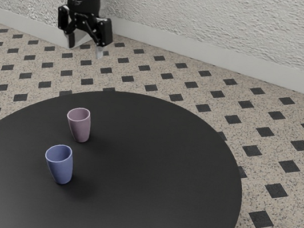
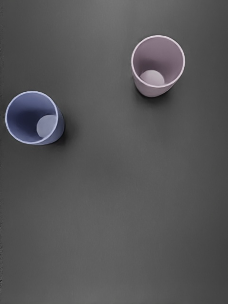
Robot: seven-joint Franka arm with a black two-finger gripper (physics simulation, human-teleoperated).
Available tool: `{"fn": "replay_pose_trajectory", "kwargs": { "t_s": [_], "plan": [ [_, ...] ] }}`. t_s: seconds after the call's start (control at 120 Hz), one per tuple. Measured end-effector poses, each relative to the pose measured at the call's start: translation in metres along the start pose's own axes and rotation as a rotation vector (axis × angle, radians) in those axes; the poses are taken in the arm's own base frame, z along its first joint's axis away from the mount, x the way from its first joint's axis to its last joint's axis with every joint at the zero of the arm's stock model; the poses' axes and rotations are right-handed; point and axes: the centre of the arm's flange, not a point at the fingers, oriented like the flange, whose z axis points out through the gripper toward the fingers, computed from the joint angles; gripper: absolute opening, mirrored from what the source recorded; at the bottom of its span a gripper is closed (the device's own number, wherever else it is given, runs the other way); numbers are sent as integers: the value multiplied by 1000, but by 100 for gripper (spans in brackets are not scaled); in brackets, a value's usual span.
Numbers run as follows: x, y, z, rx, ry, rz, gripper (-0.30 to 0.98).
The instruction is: Place the right cup onto the left cup
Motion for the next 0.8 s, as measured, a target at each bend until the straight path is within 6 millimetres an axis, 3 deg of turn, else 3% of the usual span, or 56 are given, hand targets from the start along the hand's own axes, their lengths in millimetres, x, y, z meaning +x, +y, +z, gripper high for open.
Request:
{"fn": "replay_pose_trajectory", "kwargs": {
  "t_s": [0.242, 0.375, 0.8],
  "plan": [
    [0, -1, 2, -15, 5, -4, 69],
    [6, 1, 18, -14, -13, -1, 69],
    [29, 13, 130, -20, -81, 23, 69]
  ]
}}
